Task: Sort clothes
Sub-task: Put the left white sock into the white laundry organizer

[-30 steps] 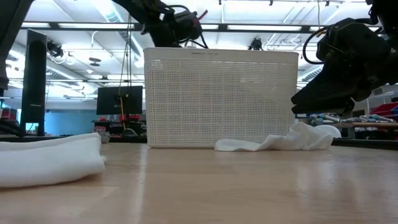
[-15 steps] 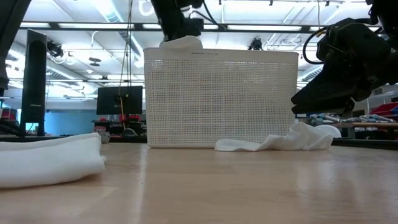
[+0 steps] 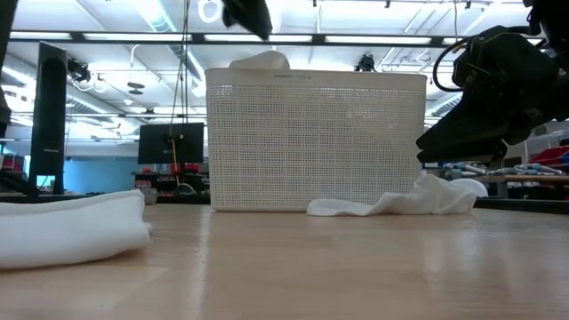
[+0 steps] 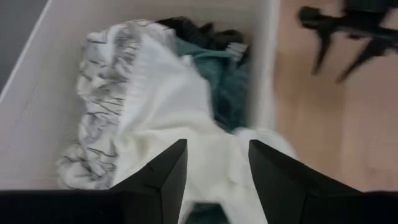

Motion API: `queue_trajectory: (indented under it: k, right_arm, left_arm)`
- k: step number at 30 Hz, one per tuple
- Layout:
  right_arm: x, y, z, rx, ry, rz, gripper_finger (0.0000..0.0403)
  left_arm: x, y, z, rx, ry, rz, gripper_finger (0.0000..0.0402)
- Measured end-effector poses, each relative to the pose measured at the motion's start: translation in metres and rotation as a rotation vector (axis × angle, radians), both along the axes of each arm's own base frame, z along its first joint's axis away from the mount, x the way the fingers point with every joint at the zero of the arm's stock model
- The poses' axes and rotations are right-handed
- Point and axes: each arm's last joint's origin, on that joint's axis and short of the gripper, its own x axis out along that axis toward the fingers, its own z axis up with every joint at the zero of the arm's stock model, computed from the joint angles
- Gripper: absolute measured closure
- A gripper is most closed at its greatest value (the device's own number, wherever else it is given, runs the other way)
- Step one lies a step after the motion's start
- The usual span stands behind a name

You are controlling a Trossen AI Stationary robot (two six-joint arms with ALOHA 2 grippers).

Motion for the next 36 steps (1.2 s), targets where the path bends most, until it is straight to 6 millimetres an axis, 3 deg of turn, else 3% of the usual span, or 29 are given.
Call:
queue_trajectory:
  k: [8,14,27,36]
  right_arm:
    - [0.0,0.0,0.0,0.001,0.001,0.002,0.0219]
    - [0.0,0.0,0.0,0.002,0.001,0.004,0.0219]
    - [0.0,0.0,0.0,0.003,0.001,0.004,0.0219]
    - [0.0,0.0,0.0,0.018,-0.003,-0.002,0.0219]
  left_arm:
    - [-0.033,-0.049,0.009,-0.032,-0.041,-0.04,0.0224]
    - [-0.05,-0.081,-0.01,-0.087,-0.011,-0.021,0.0224]
    - [-0.072,-0.147,-0.105,-0.16,0.158,0.063,0.0224]
    - [-0.081,-0.166,-0.158,-0.229,0.171,0.089,0.0224]
